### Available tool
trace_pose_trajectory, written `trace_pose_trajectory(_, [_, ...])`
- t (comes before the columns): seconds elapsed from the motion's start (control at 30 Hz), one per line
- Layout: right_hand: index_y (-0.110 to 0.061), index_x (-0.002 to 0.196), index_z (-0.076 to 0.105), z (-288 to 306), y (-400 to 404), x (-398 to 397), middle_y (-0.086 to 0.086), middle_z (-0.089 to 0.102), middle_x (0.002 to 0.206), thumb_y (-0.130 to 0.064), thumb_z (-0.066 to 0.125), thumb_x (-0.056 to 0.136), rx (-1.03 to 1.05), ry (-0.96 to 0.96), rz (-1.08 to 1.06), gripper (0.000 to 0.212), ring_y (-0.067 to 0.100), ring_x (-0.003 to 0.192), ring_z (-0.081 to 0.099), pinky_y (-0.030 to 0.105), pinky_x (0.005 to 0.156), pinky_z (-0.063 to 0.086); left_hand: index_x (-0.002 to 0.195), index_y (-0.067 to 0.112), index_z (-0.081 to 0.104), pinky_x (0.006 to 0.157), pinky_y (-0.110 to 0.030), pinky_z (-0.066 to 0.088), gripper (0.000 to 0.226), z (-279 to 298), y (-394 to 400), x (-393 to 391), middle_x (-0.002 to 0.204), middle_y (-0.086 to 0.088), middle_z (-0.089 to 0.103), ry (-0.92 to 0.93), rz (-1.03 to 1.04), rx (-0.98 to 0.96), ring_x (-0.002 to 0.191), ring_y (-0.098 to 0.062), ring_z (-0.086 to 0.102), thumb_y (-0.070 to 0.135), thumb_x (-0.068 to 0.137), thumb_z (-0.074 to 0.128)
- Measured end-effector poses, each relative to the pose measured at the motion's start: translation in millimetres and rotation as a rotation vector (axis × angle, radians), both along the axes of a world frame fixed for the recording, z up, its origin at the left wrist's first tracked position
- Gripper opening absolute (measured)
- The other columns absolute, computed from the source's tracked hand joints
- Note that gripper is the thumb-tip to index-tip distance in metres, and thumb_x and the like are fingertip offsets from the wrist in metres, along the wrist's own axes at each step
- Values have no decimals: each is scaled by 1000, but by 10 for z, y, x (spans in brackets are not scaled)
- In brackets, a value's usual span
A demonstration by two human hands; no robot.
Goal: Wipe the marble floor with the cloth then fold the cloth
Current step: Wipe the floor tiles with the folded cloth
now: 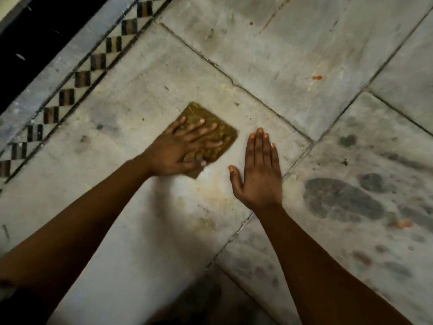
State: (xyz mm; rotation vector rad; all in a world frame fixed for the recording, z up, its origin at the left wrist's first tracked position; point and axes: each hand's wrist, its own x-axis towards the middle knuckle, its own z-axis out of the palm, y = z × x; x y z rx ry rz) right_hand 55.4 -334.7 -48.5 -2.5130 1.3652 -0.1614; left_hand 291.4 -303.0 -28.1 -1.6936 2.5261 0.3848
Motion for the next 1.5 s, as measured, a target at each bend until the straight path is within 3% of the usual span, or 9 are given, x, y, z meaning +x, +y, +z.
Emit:
trace_pose_trajectory(0.2, [3, 146, 18, 4, 3, -6, 22, 15, 154, -45, 34, 91, -9, 7, 3, 75, 31, 144, 12, 40, 118, 8, 147, 39, 10, 113, -41, -5, 67, 34, -955, -334, 159, 3, 2, -25, 491, 38, 145, -19, -1, 61, 84, 19])
trace_pose_trajectory(0.47, [2, 147, 14, 2, -3, -15, 22, 12, 155, -46, 31, 91, 23, 13, 15, 76, 32, 144, 10, 40, 118, 6, 148, 34, 16, 114, -44, 7, 62, 28, 1049, -439, 156, -1, 13, -39, 398, 30, 144, -20, 9, 61, 91, 17])
trace_pose_trajectory(0.7, [3, 147, 12, -7, 19, -21, 23, 11, 155, -46, 29, 92, -4, 27, 21, 75, 32, 144, 9, 38, 118, 3, 150, 30, 6, 114, -42, -6, 70, -17, -273, 68, 159, 0, -2, -74, 818, 43, 145, -20, -4, 60, 89, 20])
trace_pose_trajectory(0.9, [0, 147, 13, 25, 30, -59, 19, 10, 156, -47, 12, 90, 37, -33, 40, 74, 28, 145, 8, 34, 116, 0, 151, 27, 7, 113, -40, -8, 76, -18, 630, -741, 158, -2, 1, -112, 568, -5, 146, -21, 0, 62, 84, 7])
trace_pose_trajectory(1.03, [-3, 148, 7, 49, 133, -166, 15, 3, 157, -43, 13, 90, 72, 54, 117, 71, 25, 146, 2, 34, 115, -4, 148, 33, 17, 113, -43, 6, 63, -3, 1669, -941, 156, -3, 14, -26, 386, 20, 143, -20, 10, 55, 89, 26])
trace_pose_trajectory(1.13, [-3, 148, 4, 63, 351, -332, 16, -1, 157, -43, 15, 90, 78, 82, 181, 71, 25, 146, -1, 34, 115, -7, 147, 30, 12, 111, -40, 3, 66, 36, 1533, -678, 156, -6, 15, -64, 511, 26, 144, -26, 13, 58, 87, 20])
trace_pose_trajectory(1.27, [-2, 148, 2, 88, 561, -496, 16, -2, 157, -51, 0, 82, 104, 115, 193, 82, 26, 146, -2, 34, 115, -6, 148, 31, -4, 114, -44, -5, 67, 80, 710, -403, 159, 1, -5, -27, 843, 140, 145, -21, -6, 57, 93, 24])
trace_pose_trajectory(1.37, [-2, 148, 2, 104, 571, -503, 17, -3, 157, -51, 1, 82, 125, 125, 202, 82, 27, 146, -3, 35, 116, -5, 149, 26, -6, 113, -46, -8, 65, 114, 502, -763, 158, -3, -10, -65, 762, 151, 145, -23, -9, 51, 97, 25])
trace_pose_trajectory(1.5, [-4, 148, -2, 101, 545, -501, 15, -7, 157, -44, 12, 88, 162, 146, 203, 74, 25, 145, -7, 34, 115, -8, 148, 33, 1, 114, -41, -8, 61, 110, 1298, -1333, 158, 0, -2, -31, 563, 81, 145, -18, -2, 53, 92, 17])
